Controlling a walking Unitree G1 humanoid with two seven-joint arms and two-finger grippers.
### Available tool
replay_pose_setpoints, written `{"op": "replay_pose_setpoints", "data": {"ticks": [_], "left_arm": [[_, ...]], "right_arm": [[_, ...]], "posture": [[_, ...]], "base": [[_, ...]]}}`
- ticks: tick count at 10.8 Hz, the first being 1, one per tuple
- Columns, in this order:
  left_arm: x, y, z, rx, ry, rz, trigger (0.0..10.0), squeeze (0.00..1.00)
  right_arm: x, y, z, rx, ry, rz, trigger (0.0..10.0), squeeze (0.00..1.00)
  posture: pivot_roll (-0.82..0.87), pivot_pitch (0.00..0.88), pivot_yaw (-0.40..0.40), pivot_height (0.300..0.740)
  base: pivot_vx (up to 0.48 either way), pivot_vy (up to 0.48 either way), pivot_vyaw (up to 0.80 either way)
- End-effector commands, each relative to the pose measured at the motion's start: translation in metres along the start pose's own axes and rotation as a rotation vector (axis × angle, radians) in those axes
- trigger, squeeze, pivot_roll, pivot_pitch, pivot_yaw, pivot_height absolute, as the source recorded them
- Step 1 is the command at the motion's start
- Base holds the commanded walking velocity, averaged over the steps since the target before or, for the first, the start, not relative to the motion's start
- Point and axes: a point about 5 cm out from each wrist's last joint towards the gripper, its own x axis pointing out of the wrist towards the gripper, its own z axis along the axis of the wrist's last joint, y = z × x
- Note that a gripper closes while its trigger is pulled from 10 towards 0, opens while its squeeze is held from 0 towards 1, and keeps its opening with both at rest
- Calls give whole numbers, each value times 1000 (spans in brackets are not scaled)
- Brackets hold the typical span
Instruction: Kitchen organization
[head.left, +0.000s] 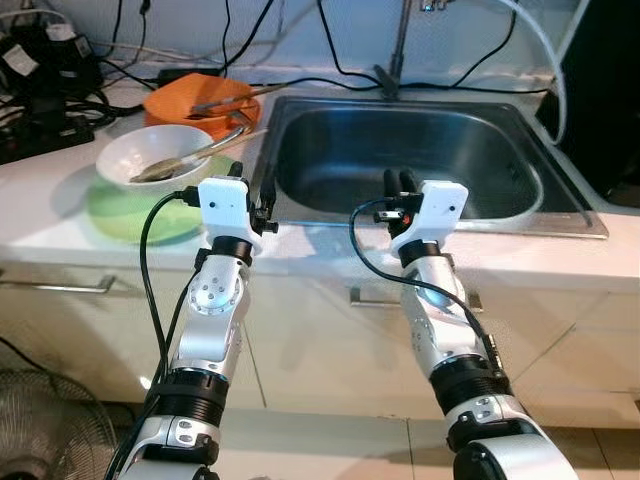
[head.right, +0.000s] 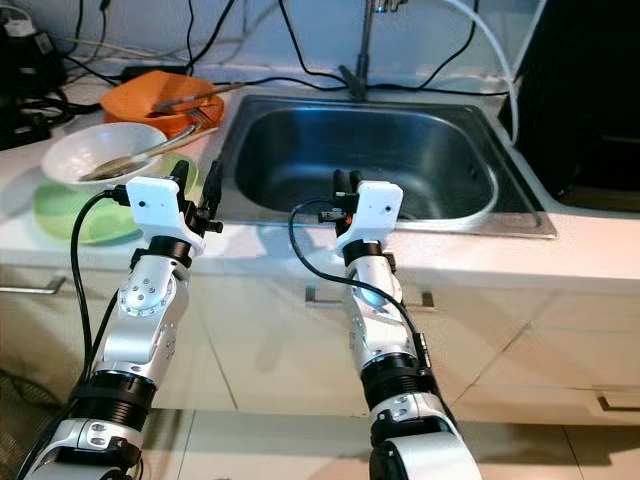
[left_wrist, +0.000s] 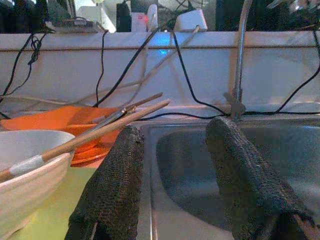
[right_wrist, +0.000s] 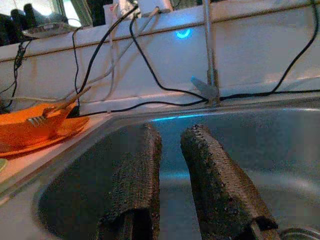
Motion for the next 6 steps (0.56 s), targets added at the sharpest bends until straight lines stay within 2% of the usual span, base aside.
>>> {"op": "replay_pose_setpoints", "data": {"ticks": [1, 2, 6], "left_arm": [[0, 0, 0, 6, 4, -4, 10000, 0], [0, 0, 0, 7, 2, -5, 10000, 0], [0, -3, 3, 29, -20, -27, 10000, 0]], "right_arm": [[0, -2, -1, 2, 9, -8, 10000, 0], [0, -2, 0, -4, 7, -4, 10000, 0], [0, 0, 0, -18, 0, 10, 10000, 0]], "posture": [[46, 22, 23, 740], [46, 22, 23, 740], [45, 22, 24, 740]], "base": [[322, 0, 0], [277, 0, 0], [0, 0, 0]]}}
